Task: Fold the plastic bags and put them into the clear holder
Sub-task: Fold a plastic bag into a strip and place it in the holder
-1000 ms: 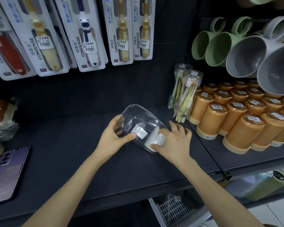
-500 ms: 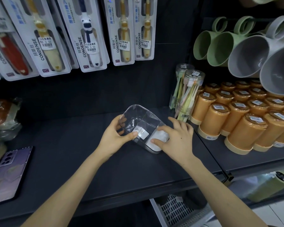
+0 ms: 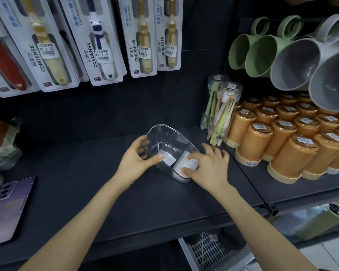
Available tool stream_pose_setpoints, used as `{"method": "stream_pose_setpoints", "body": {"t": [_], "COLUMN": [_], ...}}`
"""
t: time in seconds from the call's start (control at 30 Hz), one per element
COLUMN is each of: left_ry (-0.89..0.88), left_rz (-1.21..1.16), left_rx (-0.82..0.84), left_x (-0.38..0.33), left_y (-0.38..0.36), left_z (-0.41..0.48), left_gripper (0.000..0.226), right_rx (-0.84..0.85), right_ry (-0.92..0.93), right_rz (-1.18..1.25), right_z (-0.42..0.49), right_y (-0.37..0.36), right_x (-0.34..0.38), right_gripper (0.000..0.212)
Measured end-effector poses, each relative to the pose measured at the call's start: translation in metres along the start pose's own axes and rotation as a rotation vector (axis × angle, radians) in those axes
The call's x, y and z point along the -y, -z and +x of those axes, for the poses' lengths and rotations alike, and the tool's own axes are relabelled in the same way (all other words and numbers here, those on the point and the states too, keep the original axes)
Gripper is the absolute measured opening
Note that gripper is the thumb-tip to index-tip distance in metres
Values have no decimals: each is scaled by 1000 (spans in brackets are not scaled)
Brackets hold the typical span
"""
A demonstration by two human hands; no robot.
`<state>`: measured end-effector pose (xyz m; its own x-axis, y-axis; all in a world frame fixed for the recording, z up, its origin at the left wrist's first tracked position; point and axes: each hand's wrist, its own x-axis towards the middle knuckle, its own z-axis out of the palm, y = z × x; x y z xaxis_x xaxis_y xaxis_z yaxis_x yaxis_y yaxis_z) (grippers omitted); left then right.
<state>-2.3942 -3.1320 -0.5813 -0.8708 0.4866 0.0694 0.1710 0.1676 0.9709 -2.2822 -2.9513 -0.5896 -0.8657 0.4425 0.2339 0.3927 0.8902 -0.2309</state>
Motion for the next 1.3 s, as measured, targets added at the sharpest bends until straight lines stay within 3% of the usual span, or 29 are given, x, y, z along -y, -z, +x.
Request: {"method": "stream_pose_setpoints", "body": {"t": [0.07,0.2,0.37,0.63,0.77,0.9,1.0,1.07,1.2,1.3], "left_ry": [18,50,103,160,24,-77,-95,-95,-133,-139], "left_rz": [20,37,46,73,419,760,926,1020,1194,1207], "left_rx": [-13,-49,-54,-31,-68,-65,-119,-154,-186,-202], "left_x": [-1,0,0,-6,6,34,58,69,81,84], "left_y": [-2,-8,-25,-29,9,57,85,96,99,98], "left_z": [5,19,48,45,-30,-120,-162,-179,-197,-198], "left_gripper": [65,72,55,94,63,61,66,66,59,58], "right_rx": [-14,-186,-240,-340,-351,-342,-138,135,831,1015], "right_ry": [-5,-51,-51,48,212,423,521,502,217,-68], "right_rz": [3,63,39,149,274,398,394,273,36,135], "right_z": [1,-5,-28,-68,-103,-157,-199,-223,-249,-267], "right_y": [0,4,7,7,5,-15,-47,-74,-139,-179], "right_x": [-2,-12,-30,-24,-5,13,20,25,28,29], "right_gripper": [44,40,39,38,35,24,26,28,52,76]}}
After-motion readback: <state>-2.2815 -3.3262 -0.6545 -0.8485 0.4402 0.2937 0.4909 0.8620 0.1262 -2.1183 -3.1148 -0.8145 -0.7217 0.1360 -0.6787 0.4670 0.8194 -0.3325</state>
